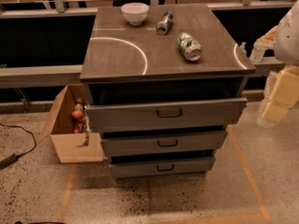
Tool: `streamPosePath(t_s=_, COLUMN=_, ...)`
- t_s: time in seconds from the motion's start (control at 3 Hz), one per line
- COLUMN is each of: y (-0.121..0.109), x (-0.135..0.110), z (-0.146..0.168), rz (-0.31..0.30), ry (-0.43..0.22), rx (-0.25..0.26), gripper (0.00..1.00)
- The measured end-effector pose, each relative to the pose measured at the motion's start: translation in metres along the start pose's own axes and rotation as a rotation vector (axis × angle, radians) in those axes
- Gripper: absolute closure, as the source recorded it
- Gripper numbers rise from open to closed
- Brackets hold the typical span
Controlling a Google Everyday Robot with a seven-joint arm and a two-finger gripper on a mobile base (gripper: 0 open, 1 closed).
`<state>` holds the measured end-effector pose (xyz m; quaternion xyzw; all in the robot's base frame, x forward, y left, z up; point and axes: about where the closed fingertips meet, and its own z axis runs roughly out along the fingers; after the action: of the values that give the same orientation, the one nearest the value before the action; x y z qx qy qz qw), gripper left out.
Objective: Open bottom drawer
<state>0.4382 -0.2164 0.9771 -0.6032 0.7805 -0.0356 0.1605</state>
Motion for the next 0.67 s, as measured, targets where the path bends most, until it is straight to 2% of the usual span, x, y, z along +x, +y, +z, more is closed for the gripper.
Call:
streamPosePath(t_s=0.33, y=0.0, x=0.0, z=0.0, rz=0.0, ry=0.0, rx=0.0, gripper=0.0)
streamPosePath(t_s=0.67, y=0.002, x=0.01, z=0.017, rz=0.023, ry=-0.028, rx=0.048, gripper=0.0)
